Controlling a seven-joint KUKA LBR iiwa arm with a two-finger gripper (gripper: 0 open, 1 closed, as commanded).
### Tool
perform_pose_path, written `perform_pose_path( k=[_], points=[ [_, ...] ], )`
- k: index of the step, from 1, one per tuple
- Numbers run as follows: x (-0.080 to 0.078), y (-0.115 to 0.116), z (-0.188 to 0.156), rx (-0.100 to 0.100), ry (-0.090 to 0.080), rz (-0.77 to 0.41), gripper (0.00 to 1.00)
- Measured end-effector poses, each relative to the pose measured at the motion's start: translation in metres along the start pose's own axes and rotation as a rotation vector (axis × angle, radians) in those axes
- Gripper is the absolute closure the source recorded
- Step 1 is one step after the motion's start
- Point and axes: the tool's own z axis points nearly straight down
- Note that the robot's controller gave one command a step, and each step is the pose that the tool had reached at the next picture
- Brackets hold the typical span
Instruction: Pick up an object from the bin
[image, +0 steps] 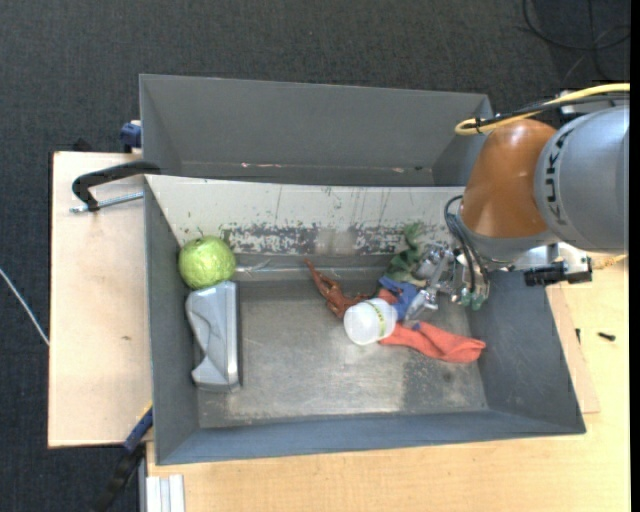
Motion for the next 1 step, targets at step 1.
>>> perform_pose_path(
  k=[1],
  points=[
    [-0.0029,-0.0015,-0.0514,-0.003,-0.021,0.034,1.00]
  ],
)
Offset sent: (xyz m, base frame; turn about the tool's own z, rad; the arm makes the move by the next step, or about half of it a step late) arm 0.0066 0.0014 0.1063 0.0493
